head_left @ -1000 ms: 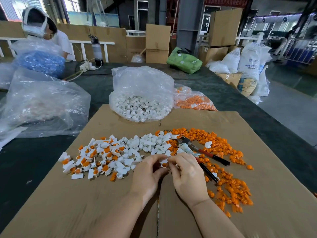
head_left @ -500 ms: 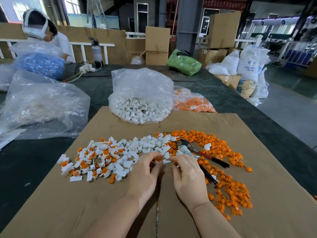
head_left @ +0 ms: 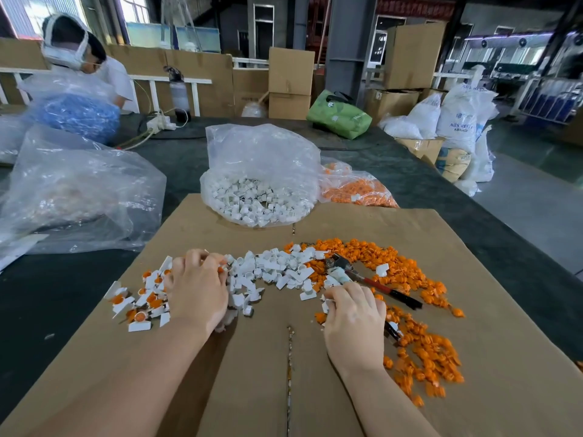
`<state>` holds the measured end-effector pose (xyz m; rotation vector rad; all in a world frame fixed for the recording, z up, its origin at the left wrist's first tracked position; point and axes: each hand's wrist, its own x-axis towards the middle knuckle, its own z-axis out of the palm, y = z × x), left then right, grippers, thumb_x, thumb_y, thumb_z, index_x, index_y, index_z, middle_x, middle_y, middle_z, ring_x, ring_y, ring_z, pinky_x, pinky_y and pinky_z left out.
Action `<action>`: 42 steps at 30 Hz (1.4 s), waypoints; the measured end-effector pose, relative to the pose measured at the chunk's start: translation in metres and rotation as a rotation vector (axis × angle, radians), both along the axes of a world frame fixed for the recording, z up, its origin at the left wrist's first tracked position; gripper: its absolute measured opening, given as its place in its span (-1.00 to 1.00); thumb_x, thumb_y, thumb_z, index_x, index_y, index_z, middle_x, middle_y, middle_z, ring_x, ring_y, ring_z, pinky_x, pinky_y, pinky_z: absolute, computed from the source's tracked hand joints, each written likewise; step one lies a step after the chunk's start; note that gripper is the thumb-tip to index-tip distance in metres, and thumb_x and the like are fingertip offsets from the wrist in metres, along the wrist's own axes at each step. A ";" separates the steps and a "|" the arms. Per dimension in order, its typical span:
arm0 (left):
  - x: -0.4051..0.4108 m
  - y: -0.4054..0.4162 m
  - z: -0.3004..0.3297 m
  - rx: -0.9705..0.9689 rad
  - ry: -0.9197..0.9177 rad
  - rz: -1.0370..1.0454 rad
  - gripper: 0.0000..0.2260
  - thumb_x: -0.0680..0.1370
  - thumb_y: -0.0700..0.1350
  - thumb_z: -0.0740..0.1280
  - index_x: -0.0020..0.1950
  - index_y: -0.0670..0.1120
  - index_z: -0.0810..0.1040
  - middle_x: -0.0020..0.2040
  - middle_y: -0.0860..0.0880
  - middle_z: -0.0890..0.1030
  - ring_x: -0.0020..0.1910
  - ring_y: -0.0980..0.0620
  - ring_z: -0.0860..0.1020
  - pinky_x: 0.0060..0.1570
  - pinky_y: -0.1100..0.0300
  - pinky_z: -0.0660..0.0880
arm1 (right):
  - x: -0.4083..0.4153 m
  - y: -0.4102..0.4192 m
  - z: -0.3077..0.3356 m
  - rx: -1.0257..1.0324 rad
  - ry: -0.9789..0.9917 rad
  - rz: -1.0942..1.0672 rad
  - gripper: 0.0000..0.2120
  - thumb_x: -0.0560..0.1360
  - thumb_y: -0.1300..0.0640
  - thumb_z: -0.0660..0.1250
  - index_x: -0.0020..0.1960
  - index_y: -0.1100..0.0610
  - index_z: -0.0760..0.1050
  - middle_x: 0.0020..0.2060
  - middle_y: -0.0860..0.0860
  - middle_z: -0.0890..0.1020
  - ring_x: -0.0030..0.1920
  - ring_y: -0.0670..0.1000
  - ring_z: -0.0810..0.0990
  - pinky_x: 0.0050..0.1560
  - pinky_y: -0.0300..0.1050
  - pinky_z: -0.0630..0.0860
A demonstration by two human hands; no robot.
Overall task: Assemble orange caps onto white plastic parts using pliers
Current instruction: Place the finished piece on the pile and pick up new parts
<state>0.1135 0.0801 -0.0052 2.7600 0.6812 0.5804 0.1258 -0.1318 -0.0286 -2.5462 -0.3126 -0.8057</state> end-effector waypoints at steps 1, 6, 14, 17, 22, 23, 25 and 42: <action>0.000 -0.003 0.001 -0.003 -0.018 0.010 -0.77 0.58 -0.02 0.23 0.23 0.08 0.50 0.21 -0.02 0.40 0.21 -0.08 0.28 0.18 0.00 0.24 | -0.001 0.000 0.000 -0.007 -0.004 0.013 -0.78 0.24 0.39 0.50 -0.20 0.14 0.62 -0.25 0.01 0.59 -0.21 0.11 0.57 -0.16 0.01 0.45; 0.002 -0.034 0.009 -0.163 -0.195 -0.336 -0.86 0.55 -0.14 0.32 0.09 -0.05 0.58 0.03 0.00 0.52 0.07 0.01 0.42 0.07 0.24 0.30 | -0.007 0.001 0.003 -0.061 -0.053 0.122 -0.83 0.21 0.22 0.51 -0.25 0.13 0.57 -0.32 -0.01 0.59 -0.27 0.06 0.57 -0.22 -0.05 0.46; 0.014 -0.081 -0.010 -0.134 0.010 -0.704 -0.58 0.58 -0.28 0.18 0.42 0.00 0.38 0.24 0.02 0.47 0.24 0.05 0.39 0.13 0.39 0.20 | -0.002 0.002 0.003 -0.152 -0.028 0.073 -0.77 0.17 0.27 0.61 -0.28 0.10 0.60 -0.39 -0.02 0.59 -0.36 0.03 0.57 -0.33 -0.09 0.51; 0.014 -0.083 -0.015 -0.138 0.008 -0.651 -0.74 0.60 -0.12 0.23 0.28 -0.03 0.49 0.09 0.02 0.49 0.13 0.03 0.42 0.02 0.36 0.23 | -0.001 0.002 0.003 -0.132 -0.031 0.080 -0.75 0.17 0.31 0.60 -0.26 0.10 0.62 -0.38 -0.01 0.57 -0.37 0.03 0.56 -0.33 -0.08 0.50; 0.011 -0.085 -0.020 -0.204 -0.017 -0.594 -0.83 0.54 -0.03 0.35 0.07 -0.05 0.57 -0.09 0.11 0.39 -0.03 0.13 0.41 -0.10 0.43 0.18 | -0.002 0.002 0.002 -0.068 0.028 0.092 -0.80 0.29 0.37 0.50 -0.26 0.14 0.53 -0.37 0.01 0.57 -0.35 0.06 0.56 -0.29 -0.05 0.49; 0.009 -0.087 -0.020 -0.231 -0.035 -0.581 -0.85 0.54 -0.05 0.34 0.07 -0.05 0.58 -0.11 0.12 0.39 -0.06 0.15 0.41 -0.11 0.43 0.19 | -0.002 0.002 0.003 -0.041 0.062 0.094 -0.84 0.35 0.36 0.45 -0.24 0.16 0.52 -0.35 0.02 0.57 -0.31 0.08 0.56 -0.24 -0.04 0.47; 0.007 -0.090 -0.018 -0.312 -0.087 -0.544 -0.88 0.57 -0.09 0.30 0.06 -0.04 0.59 -0.11 0.12 0.46 -0.10 0.19 0.41 -0.14 0.45 0.24 | -0.003 0.001 0.004 0.015 0.077 0.107 -0.91 0.41 0.33 0.41 -0.19 0.18 0.54 -0.28 0.05 0.59 -0.23 0.11 0.57 -0.17 -0.01 0.47; -0.009 -0.092 -0.017 -0.943 -0.228 -0.342 -0.88 0.54 -0.16 0.35 -0.15 0.05 0.52 -0.23 0.04 0.61 -0.26 0.17 0.58 -0.29 0.48 0.41 | -0.005 -0.004 0.008 0.370 0.186 0.302 -0.98 0.50 0.19 0.36 -0.08 0.12 0.56 -0.22 -0.10 0.60 -0.15 -0.12 0.56 -0.12 -0.25 0.50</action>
